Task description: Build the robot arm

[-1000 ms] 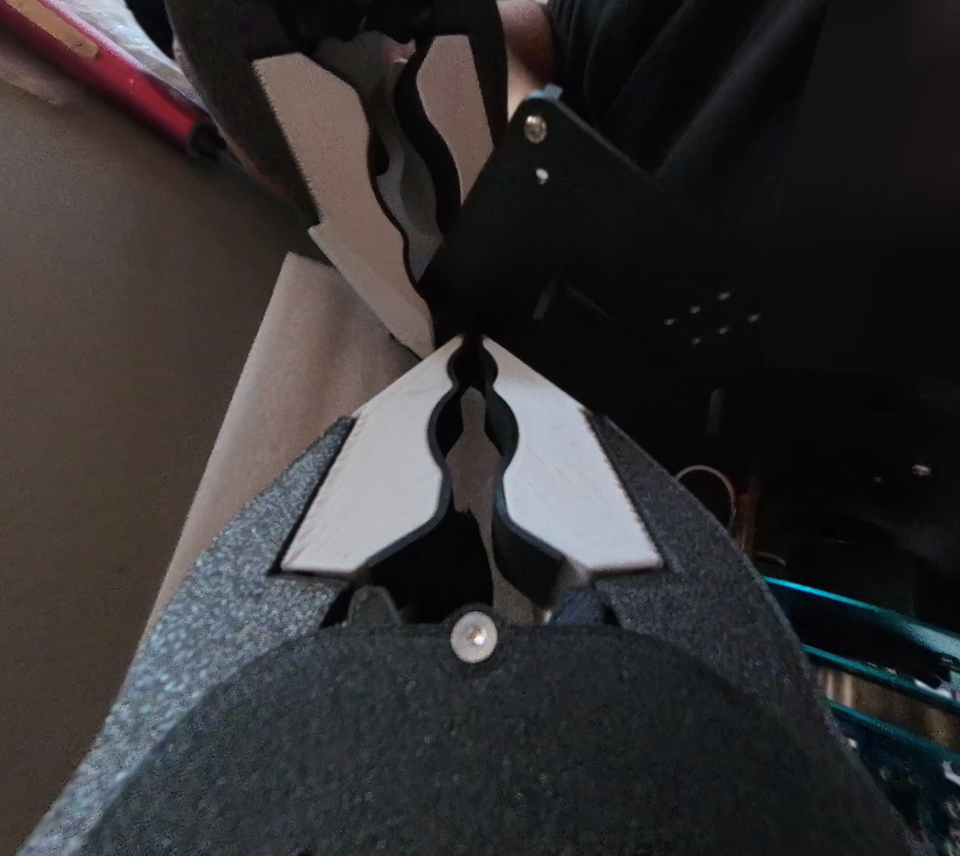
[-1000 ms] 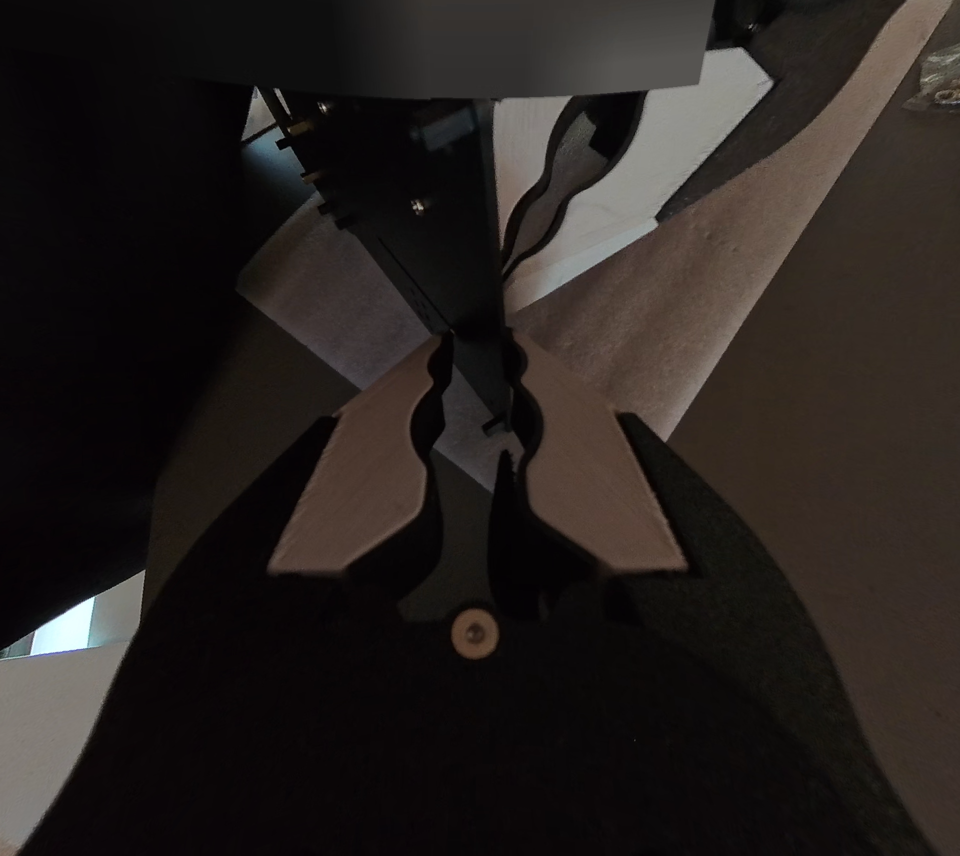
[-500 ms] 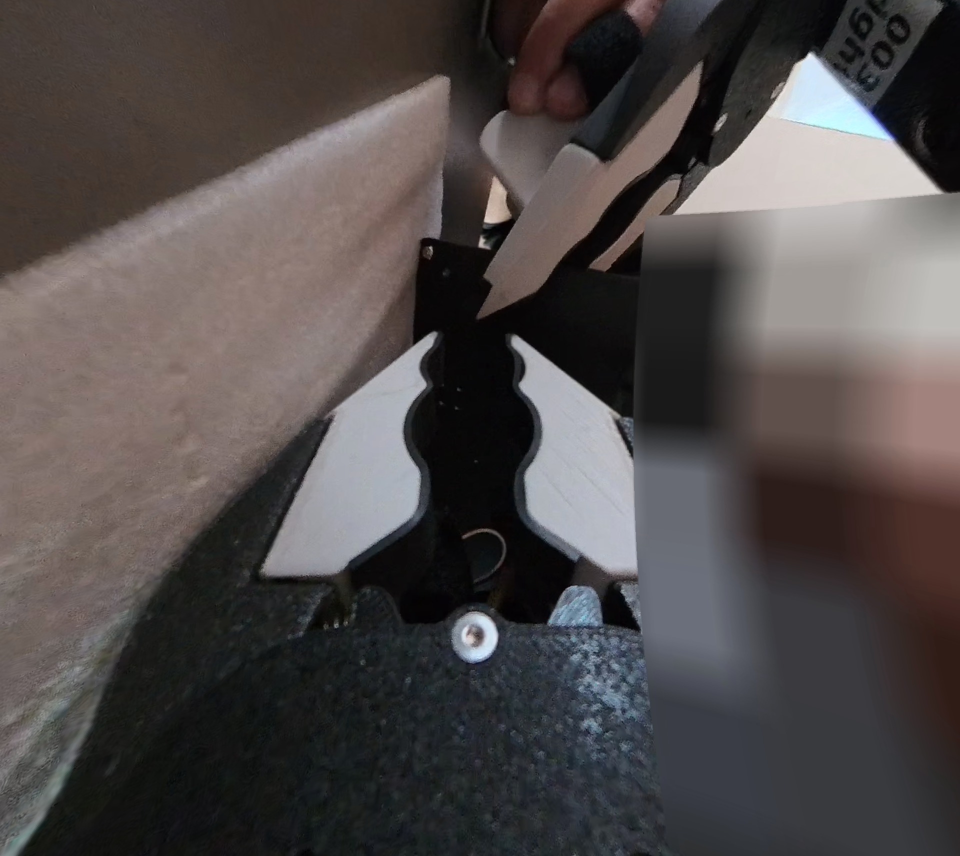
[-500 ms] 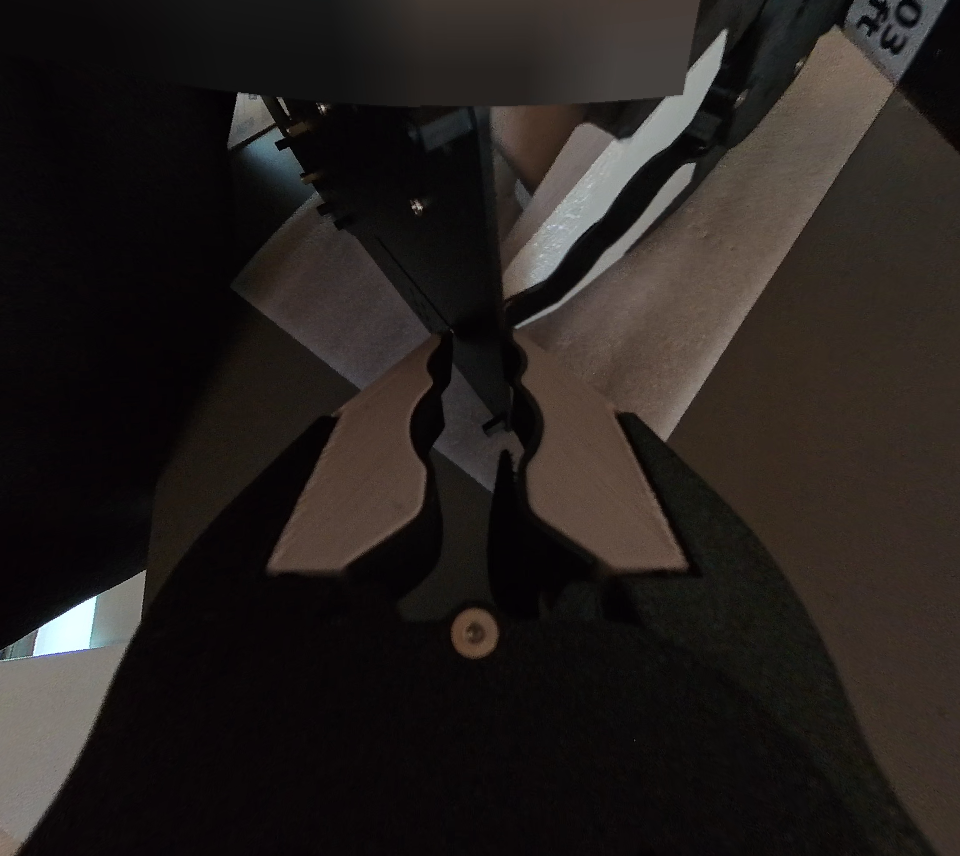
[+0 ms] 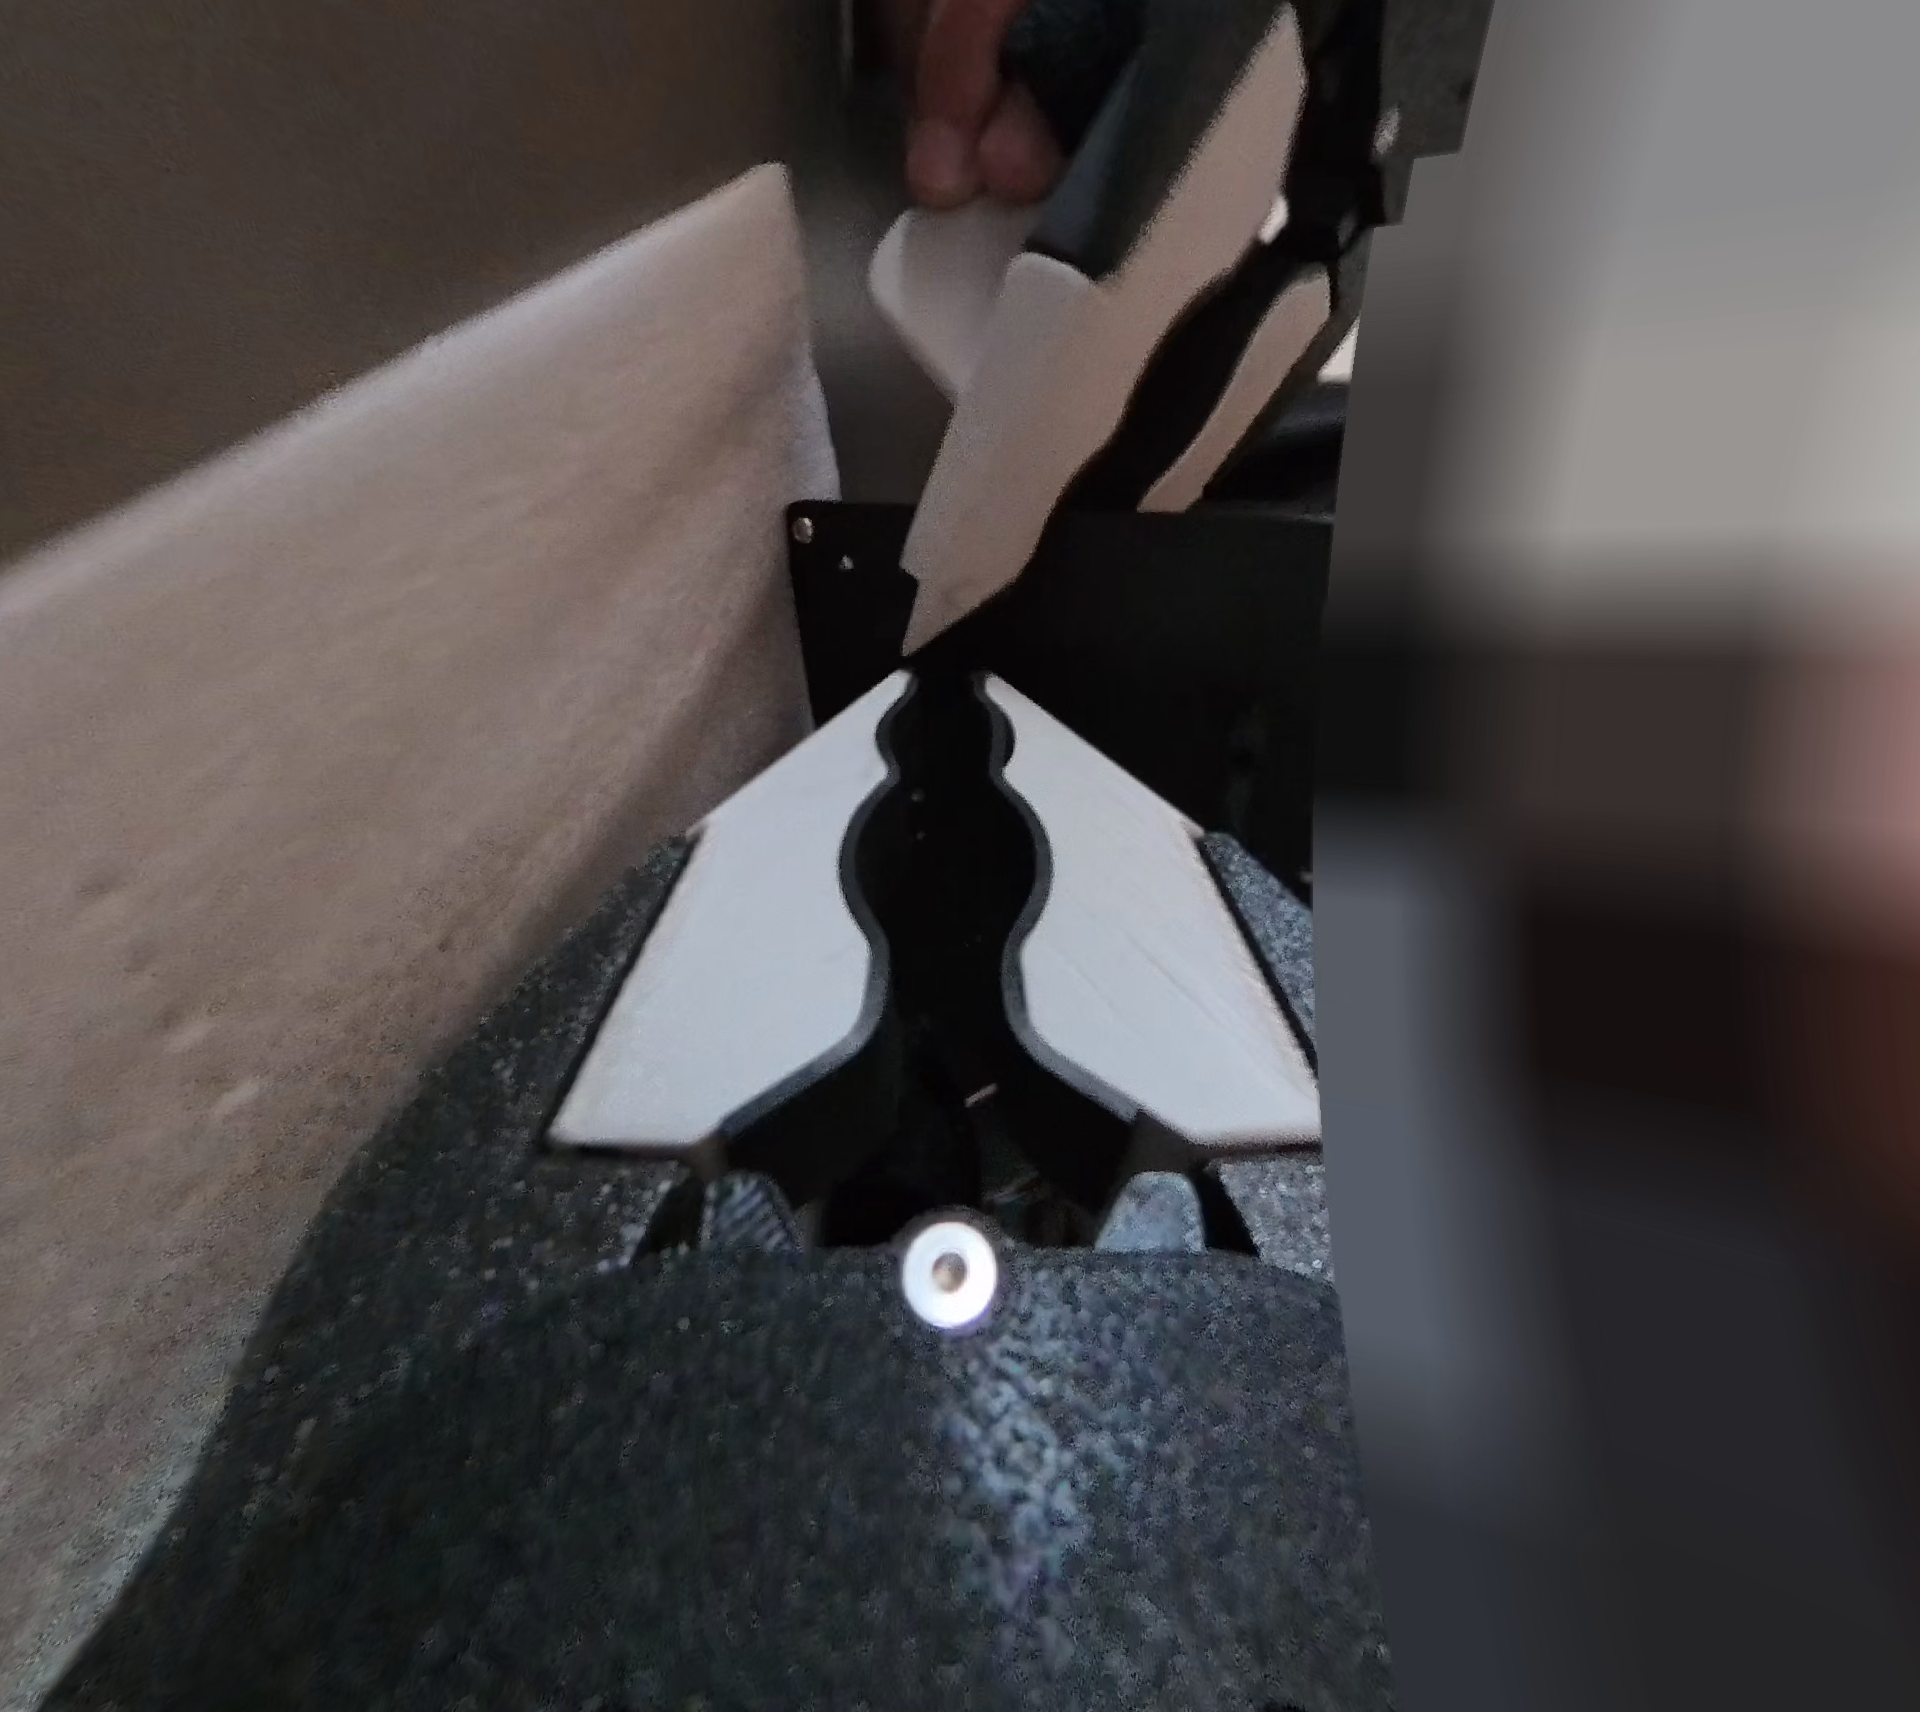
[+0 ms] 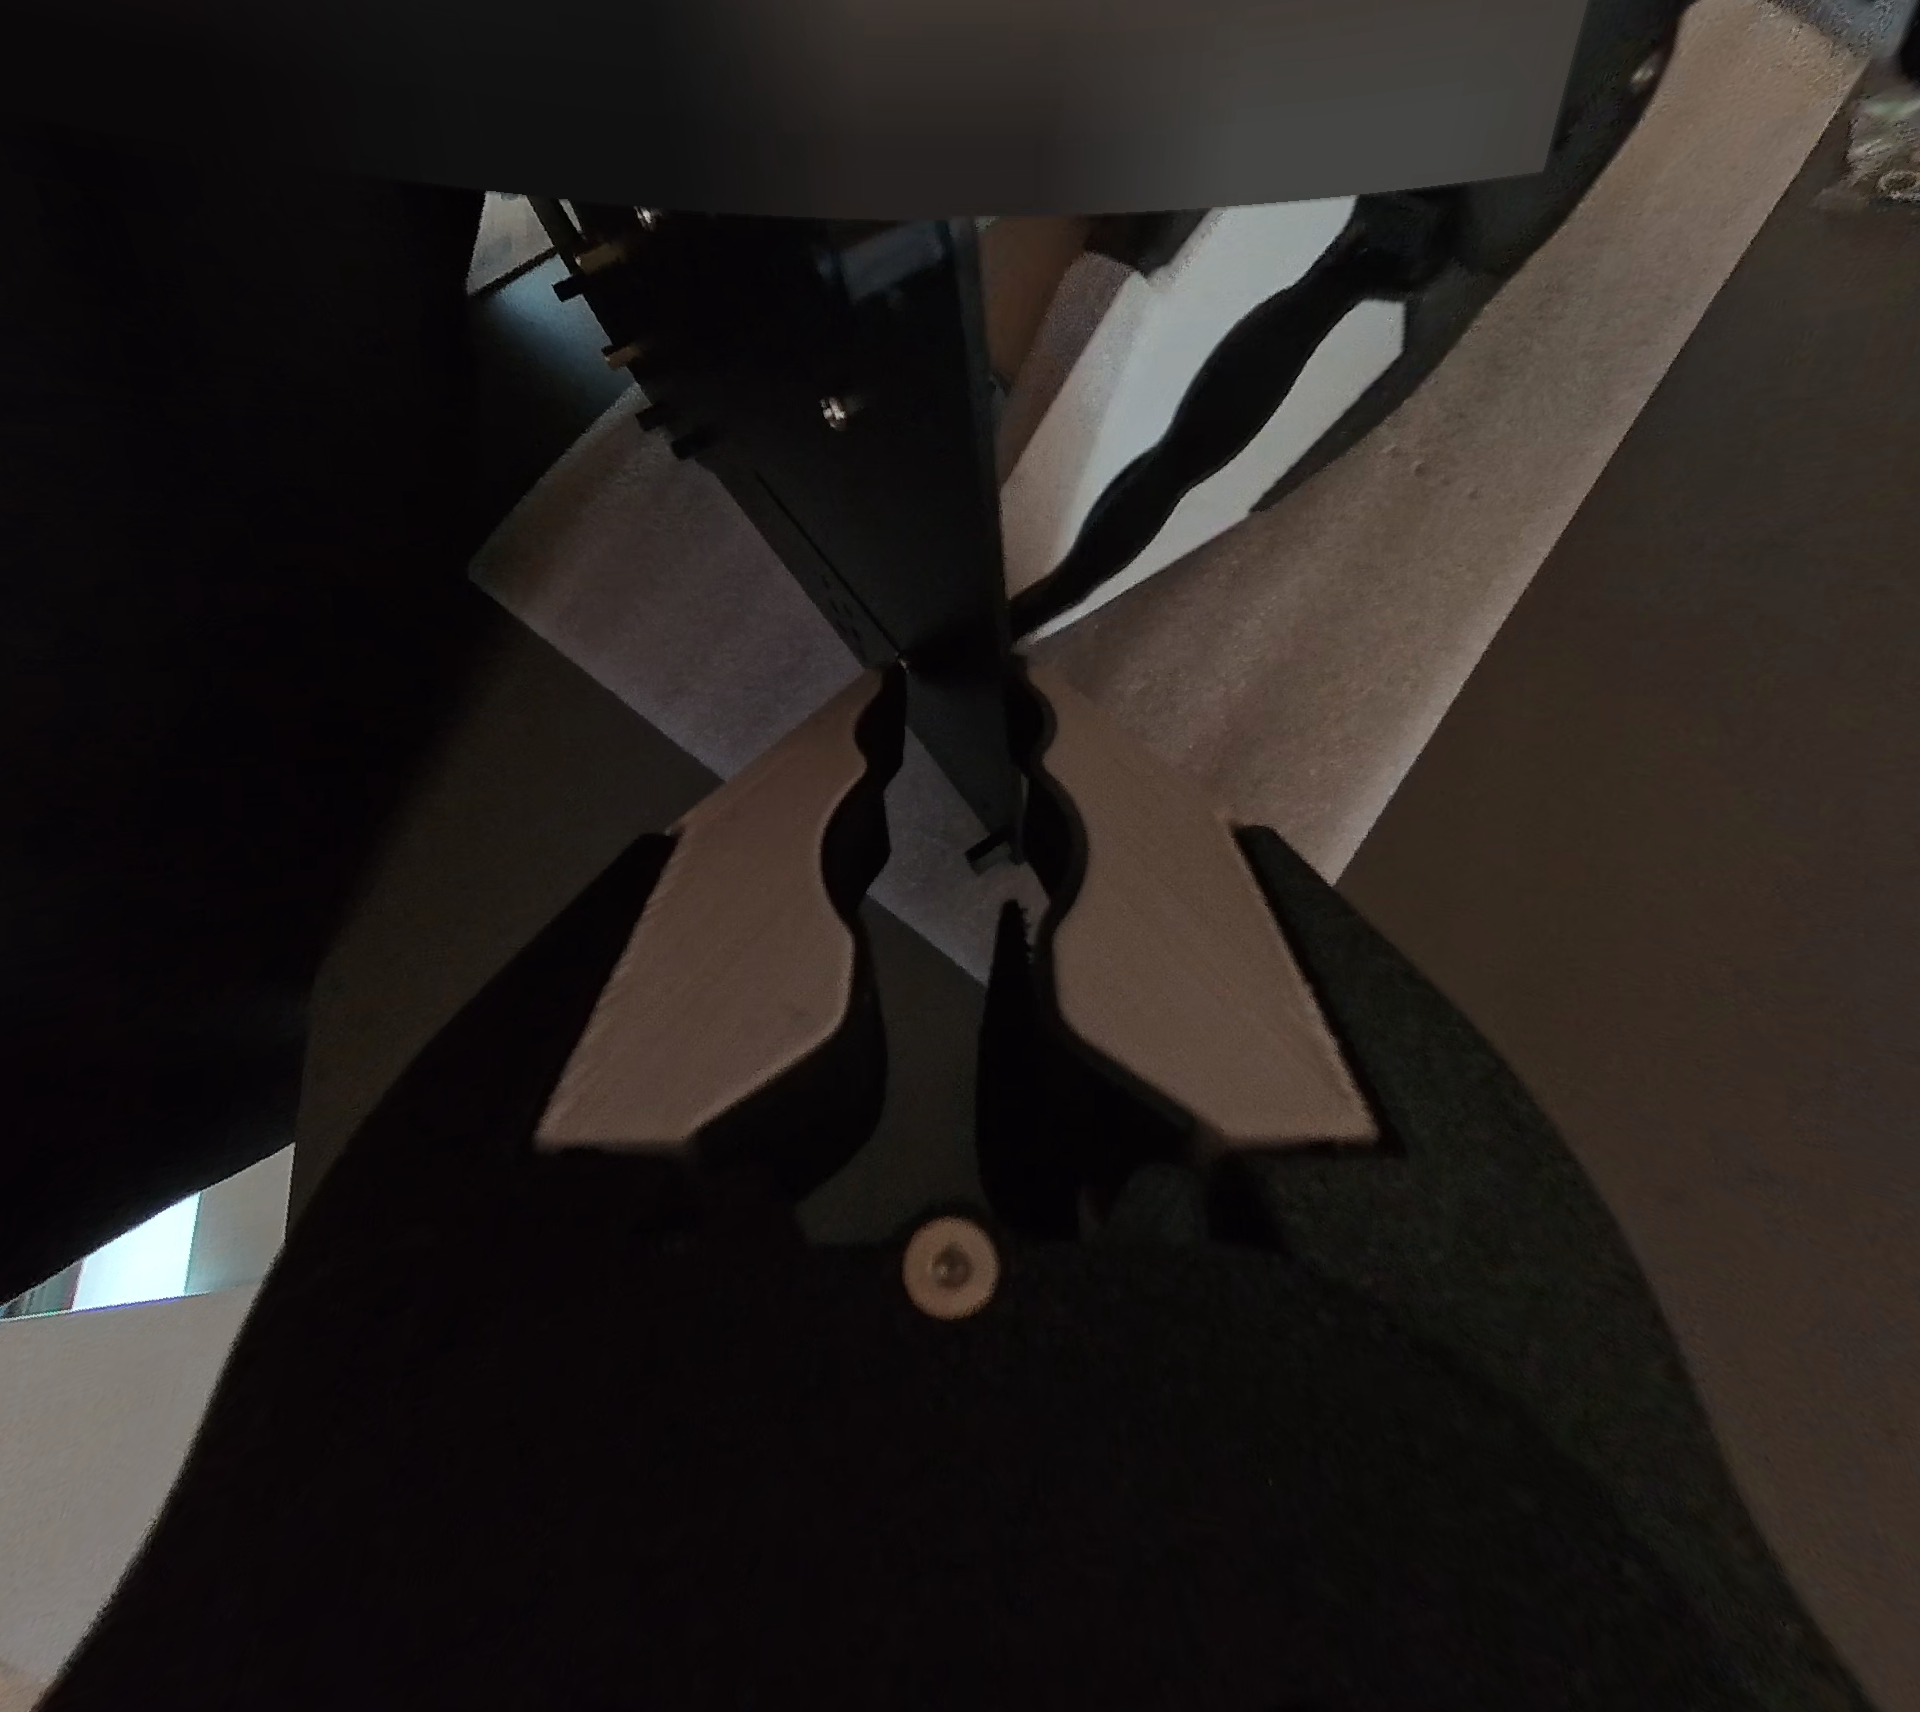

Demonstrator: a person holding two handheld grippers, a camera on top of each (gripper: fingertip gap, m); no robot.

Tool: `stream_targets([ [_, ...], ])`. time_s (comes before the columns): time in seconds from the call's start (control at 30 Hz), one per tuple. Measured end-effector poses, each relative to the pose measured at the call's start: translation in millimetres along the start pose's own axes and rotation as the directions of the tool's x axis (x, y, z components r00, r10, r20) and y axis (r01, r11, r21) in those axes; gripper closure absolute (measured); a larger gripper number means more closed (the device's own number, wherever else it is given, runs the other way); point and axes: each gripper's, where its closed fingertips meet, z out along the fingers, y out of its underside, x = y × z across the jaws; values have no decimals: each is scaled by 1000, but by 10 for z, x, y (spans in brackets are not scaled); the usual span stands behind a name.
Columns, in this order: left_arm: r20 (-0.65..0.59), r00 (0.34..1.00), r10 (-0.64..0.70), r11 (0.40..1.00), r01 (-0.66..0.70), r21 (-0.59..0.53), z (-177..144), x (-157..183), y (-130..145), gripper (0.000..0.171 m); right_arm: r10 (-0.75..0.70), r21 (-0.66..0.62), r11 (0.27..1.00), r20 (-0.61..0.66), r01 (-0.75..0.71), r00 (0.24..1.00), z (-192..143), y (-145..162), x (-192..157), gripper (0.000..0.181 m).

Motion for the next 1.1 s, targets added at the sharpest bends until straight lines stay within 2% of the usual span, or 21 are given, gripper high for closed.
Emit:
stream_targets([
  [0.03,11,997,70,997,-70,-15,-1,1,4,165,1,0,1000,3,-1,1000,1,0,-1,162],
  [0.1,31,973,229,972,-227,-57,-1,4,17,165,2,1,1000,4,-2,1000,0,-1,0,163],
  [0.17,49,916,398,914,-392,-103,2,4,29,165,0,0,1000,4,0,1000,-2,0,-1,163],
  [0.27,53,766,641,762,-627,-160,-1,-4,54,166,0,-1,1000,3,0,1000,1,0,2,163],
  [0.37,67,601,796,600,-771,-214,3,-16,63,166,3,-1,1000,5,-3,1000,-1,4,2,163],
  [0.43,78,457,886,460,-848,-263,5,-26,70,166,2,-1,1000,6,-2,1000,1,5,3,163],
  [0.5,81,285,955,296,-904,-309,4,-40,74,166,4,-1,1000,9,-4,1000,1,7,5,163],
  [0.57,80,134,988,153,-929,-338,5,-50,73,167,9,1,1000,13,-9,1000,2,7,7,163],
  [0.63,75,-55,996,-23,-927,-375,6,-60,67,167,9,0,1000,14,-9,1000,4,9,6,163],
  [0.73,41,-349,936,-301,-858,-416,5,-67,42,167,8,0,1000,13,-8,1000,4,10,8,164],
  [0.8,13,-566,825,-506,-747,-431,8,-76,22,168,7,0,1000,12,-7,1000,6,8,8,163],
  [0.83,4,-640,768,-575,-693,-435,9,-75,12,167,6,1,1000,11,-6,1000,6,8,8,163],
  [0.87,2,-687,726,-618,-654,-437,11,-72,2,168,5,0,1000,10,-5,1000,6,10,8,163],
  [0.9,4,-709,706,-636,-635,-438,12,-73,-1,167,5,0,1000,8,-5,1000,5,9,9,163],
  [0.93,15,-700,714,-624,-646,-440,10,-70,-3,167,3,-1,1000,5,-3,1000,5,9,11,163],
  [1.0,60,-616,786,-526,-716,-458,-20,-71,10,166,1,-1,1000,1,-1,1000,6,11,14,163],
  [1.03,92,-544,834,-442,-759,-477,-52,-95,17,166,1,-1,1000,1,-1,1000,7,11,14,163],
  [1.07,129,-441,888,-330,-807,-491,-89,-131,22,167,0,-2,1000,0,0,1000,7,11,14,163],
  [1.1,164,-300,940,-183,-847,-499,-128,-183,37,167,-1,-2,1000,-1,1,1000,6,11,15,163],
])
